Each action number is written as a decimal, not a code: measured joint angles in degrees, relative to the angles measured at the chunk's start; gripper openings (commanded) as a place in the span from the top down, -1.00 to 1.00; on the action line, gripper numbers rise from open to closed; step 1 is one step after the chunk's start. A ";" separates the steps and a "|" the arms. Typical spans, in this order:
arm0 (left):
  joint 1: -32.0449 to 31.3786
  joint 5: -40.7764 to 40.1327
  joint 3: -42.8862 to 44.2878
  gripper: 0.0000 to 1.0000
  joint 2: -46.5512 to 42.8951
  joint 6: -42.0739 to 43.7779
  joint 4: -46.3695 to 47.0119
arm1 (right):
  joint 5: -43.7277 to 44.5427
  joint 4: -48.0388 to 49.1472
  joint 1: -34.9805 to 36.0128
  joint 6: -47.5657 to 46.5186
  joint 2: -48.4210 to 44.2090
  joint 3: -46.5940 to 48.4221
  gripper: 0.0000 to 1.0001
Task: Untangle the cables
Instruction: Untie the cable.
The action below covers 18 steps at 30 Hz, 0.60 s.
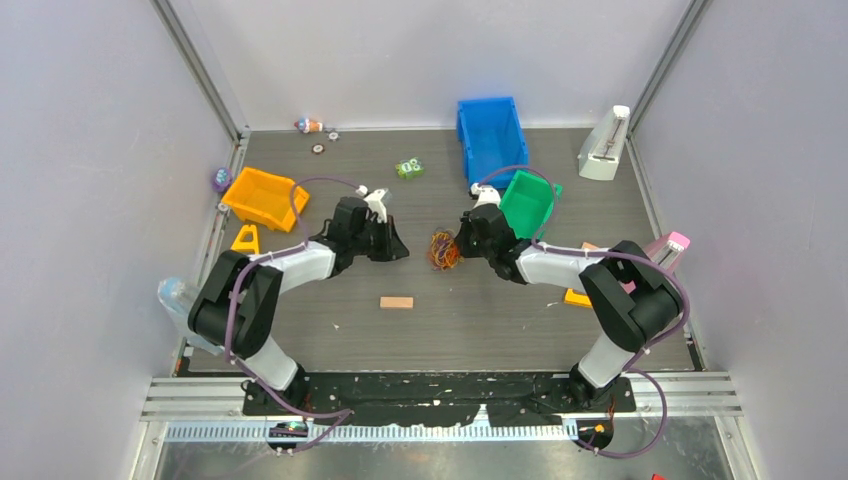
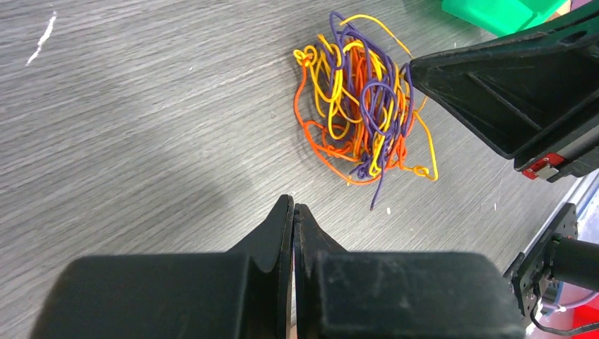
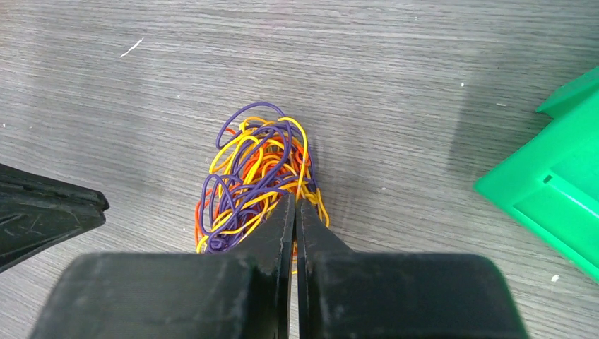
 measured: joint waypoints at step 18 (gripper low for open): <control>-6.29 5.46 5.75 0.26 5.42 2.01 0.17 | -8.55 3.34 0.00 -0.15 0.02 -0.44 0.89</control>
